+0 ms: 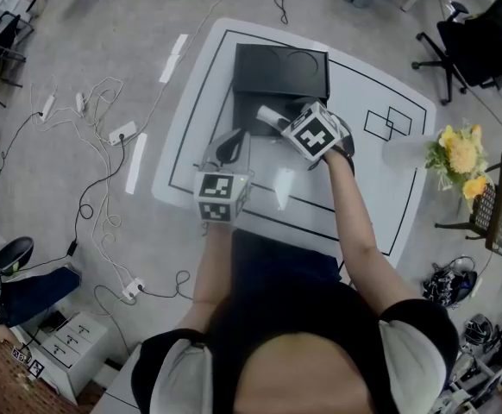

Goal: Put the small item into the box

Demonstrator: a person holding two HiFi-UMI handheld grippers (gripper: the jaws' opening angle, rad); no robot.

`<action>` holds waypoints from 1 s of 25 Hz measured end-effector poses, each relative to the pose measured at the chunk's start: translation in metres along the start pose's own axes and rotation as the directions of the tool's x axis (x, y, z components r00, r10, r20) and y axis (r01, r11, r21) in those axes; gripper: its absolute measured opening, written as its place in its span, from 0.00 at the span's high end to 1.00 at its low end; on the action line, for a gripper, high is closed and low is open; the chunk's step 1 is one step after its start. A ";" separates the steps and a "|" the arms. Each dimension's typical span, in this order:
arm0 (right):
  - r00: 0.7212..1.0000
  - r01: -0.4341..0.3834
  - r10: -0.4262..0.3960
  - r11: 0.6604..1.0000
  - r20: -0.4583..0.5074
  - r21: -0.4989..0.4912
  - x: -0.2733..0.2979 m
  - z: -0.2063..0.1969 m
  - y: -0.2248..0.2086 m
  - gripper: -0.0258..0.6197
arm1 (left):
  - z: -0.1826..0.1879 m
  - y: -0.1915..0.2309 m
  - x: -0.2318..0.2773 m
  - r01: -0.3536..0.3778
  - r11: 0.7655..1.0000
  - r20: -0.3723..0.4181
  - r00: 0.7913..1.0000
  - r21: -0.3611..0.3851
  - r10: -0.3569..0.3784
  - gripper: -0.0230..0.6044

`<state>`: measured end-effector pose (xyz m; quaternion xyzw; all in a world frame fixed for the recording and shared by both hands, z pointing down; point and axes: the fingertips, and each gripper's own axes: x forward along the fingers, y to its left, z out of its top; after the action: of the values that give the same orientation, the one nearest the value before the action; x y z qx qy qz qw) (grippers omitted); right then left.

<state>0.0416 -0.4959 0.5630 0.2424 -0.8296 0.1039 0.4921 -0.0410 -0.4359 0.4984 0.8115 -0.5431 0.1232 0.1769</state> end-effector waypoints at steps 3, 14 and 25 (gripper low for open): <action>1.000 0.015 -0.015 1.000 0.009 0.008 -0.008 0.001 0.000 0.65 | 0.006 -0.002 -0.002 0.013 1.000 0.016 1.000 0.006 -0.013 0.95; 0.997 0.067 -0.068 0.997 0.039 0.034 -0.039 -0.007 0.000 0.67 | 0.021 -0.015 -0.006 0.064 0.998 0.037 0.997 0.027 -0.065 0.95; 0.984 0.134 -0.148 0.983 0.105 0.124 -0.076 -0.019 -0.002 0.71 | 0.031 -0.032 -0.008 0.111 0.992 0.052 0.992 0.064 -0.114 0.95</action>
<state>0.0870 -0.4668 0.5063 0.3343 -0.8295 0.1029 0.4354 -0.0144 -0.4308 0.4626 0.8490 -0.4971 0.1070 0.1433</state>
